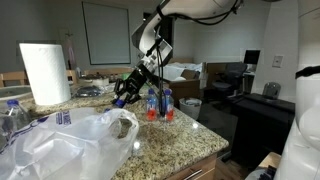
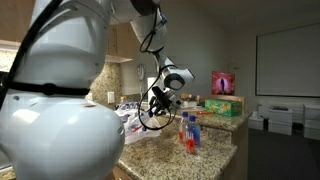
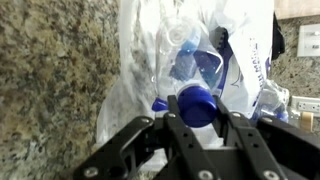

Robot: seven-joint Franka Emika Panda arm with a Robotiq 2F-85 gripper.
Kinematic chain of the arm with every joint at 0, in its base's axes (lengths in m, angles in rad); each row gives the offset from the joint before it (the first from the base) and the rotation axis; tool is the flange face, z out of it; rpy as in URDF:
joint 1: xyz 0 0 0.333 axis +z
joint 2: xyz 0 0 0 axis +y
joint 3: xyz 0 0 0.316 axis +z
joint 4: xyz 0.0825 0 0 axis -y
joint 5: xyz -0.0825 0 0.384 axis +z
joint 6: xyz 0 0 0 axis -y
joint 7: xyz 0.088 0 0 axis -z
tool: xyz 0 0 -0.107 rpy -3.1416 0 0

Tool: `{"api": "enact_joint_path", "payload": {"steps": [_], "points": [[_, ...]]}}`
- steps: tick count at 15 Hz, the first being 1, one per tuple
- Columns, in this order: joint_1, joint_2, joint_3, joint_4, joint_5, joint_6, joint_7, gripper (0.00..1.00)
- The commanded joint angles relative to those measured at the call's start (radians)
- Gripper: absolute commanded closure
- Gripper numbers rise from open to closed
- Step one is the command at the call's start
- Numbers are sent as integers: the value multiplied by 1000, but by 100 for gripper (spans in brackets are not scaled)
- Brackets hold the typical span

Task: Put the bottles in the plastic

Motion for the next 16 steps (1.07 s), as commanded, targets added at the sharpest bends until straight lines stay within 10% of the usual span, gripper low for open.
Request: {"api": "enact_joint_path", "payload": {"steps": [1, 9, 10, 11, 16], "points": [[-24, 97, 30, 64, 83, -146, -110, 88], [23, 294, 70, 251, 118, -320, -51, 88], [29, 316, 72, 272, 113, -333, -43, 83], [34, 334, 73, 290, 109, -343, -40, 40], [40, 332, 62, 316, 84, -355, -56, 15]]}}
